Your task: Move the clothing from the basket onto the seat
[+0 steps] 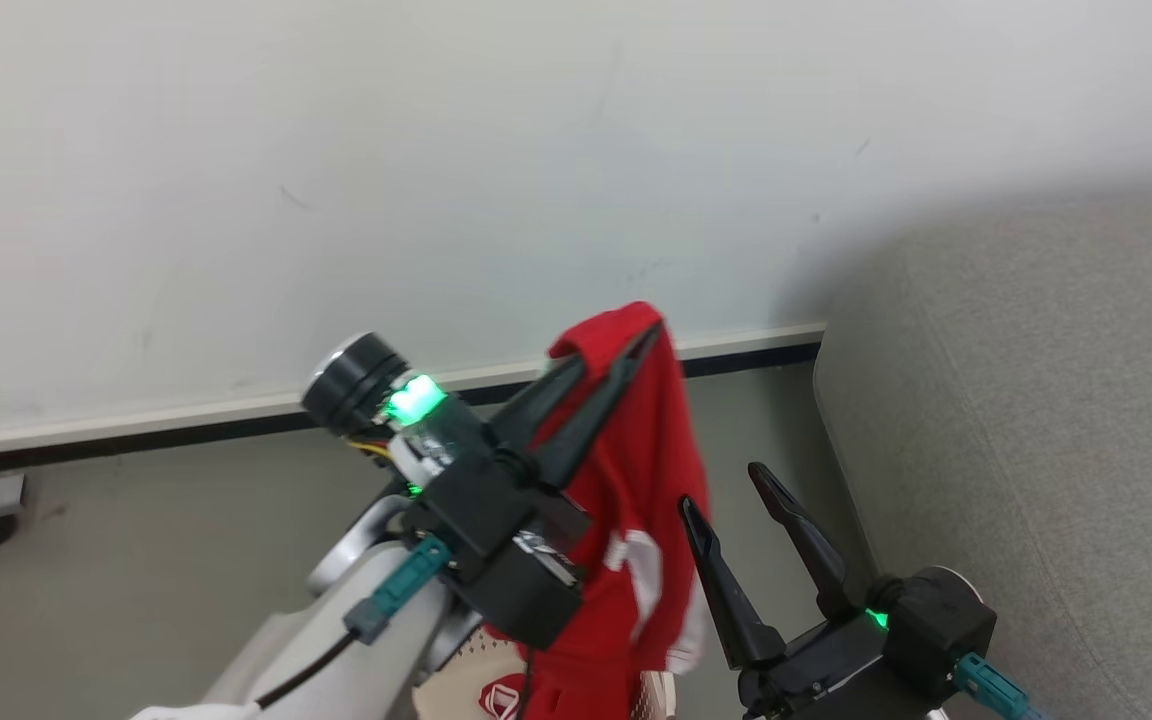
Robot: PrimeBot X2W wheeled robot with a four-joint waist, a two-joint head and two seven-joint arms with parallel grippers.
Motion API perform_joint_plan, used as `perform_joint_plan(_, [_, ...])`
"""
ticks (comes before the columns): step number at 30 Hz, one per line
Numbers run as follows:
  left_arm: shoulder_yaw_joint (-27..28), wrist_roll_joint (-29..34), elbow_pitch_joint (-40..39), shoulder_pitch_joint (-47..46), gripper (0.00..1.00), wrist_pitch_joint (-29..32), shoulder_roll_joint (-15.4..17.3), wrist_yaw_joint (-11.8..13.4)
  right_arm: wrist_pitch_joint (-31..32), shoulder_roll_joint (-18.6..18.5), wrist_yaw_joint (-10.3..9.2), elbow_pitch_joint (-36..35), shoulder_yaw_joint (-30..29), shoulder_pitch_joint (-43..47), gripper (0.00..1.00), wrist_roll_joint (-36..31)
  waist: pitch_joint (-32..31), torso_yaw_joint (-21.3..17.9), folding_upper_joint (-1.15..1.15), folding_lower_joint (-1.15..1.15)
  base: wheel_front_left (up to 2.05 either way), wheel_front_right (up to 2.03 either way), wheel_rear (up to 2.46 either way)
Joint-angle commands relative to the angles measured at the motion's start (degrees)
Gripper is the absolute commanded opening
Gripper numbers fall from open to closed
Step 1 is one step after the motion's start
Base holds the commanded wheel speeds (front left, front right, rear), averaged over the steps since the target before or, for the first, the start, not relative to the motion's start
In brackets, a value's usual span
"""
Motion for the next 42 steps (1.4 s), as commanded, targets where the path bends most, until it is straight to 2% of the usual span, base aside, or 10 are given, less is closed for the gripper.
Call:
perform_joint_plan(1, [-0.77, 0.80, -0.40, -1.02, 0.00, -0.22, -0.89, -0.38, -0.06, -0.21, 0.02, 0.60, 0.28, -0.36, 1.00, 0.35, -1.07, -0.29, 0.01, 0.01, 0.00, 0.00, 0.00])
perform_joint_plan(8, [-4.77, 0.67, -1.30, -1.50, 0.00, -0.22, -2.89, -2.28, -0.06, 0.16, 0.02, 1.96, -0.38, 0.03, 1.00, -1.46, -1.75, 0.18, 0.01, 0.01, 0.00, 0.00, 0.00])
perform_joint_plan(9, [-5.19, 0.40, -1.12, -1.27, 0.00, -0.22, -3.00, -2.42, -0.06, 0.14, 0.02, 1.80, -0.70, 0.04, 0.79, -2.18, -1.75, 0.23, 0.01, 0.01, 0.00, 0.00, 0.00])
perform_joint_plan(10, [-5.39, 0.06, -0.93, -1.00, 0.00, -0.22, -3.13, -2.64, -0.06, 0.13, 0.02, 1.68, -0.81, 0.10, 0.00, -2.73, -1.71, 0.26, 0.01, 0.01, 0.00, 0.00, 0.00])
perform_joint_plan(23, [-7.60, -8.42, 4.73, 1.93, 0.00, 0.83, -2.08, -5.49, -0.07, 0.87, 0.02, -0.24, -4.15, 1.33, 0.00, -4.86, -0.80, 0.26, 0.01, 0.01, 0.00, 0.00, 0.00])
perform_joint_plan(24, [-7.81, -8.95, 4.82, 1.80, 0.35, 1.10, -1.81, -5.72, -0.07, 0.88, 0.02, -0.34, -4.27, 1.32, 0.00, -4.87, -0.72, 0.28, 0.01, 0.01, 0.00, 0.00, 0.00])
perform_joint_plan(25, [-8.06, -9.22, 4.73, 1.40, 0.75, 1.13, -1.49, -5.88, -0.07, 0.89, 0.02, -0.48, -4.42, 1.33, 0.00, -4.92, -0.63, 0.31, 0.01, 0.01, 0.00, 0.00, 0.00])
perform_joint_plan(26, [-8.06, -9.22, 4.73, 1.40, 0.75, 1.13, -1.49, -5.88, -0.07, 0.89, 0.02, -0.48, -4.42, 1.33, 0.00, -4.92, -0.63, 0.31, 0.01, 0.01, 0.00, 0.00, 0.00])
perform_joint_plan(27, [-8.16, -9.92, 4.70, 1.25, 1.00, 1.28, -1.36, -5.89, -0.07, 0.89, 0.02, -0.57, -4.57, 1.36, 0.00, -4.97, -0.54, 0.33, 0.01, 0.01, 0.00, 0.00, 0.00])
perform_joint_plan(42, [-10.04, -12.71, 2.58, 0.45, 1.00, 3.05, -0.13, -6.23, -0.07, 1.09, 0.02, -0.89, -8.39, 2.33, 0.00, -5.41, 0.90, -0.81, 0.01, 0.01, 0.00, 0.00, 0.00])
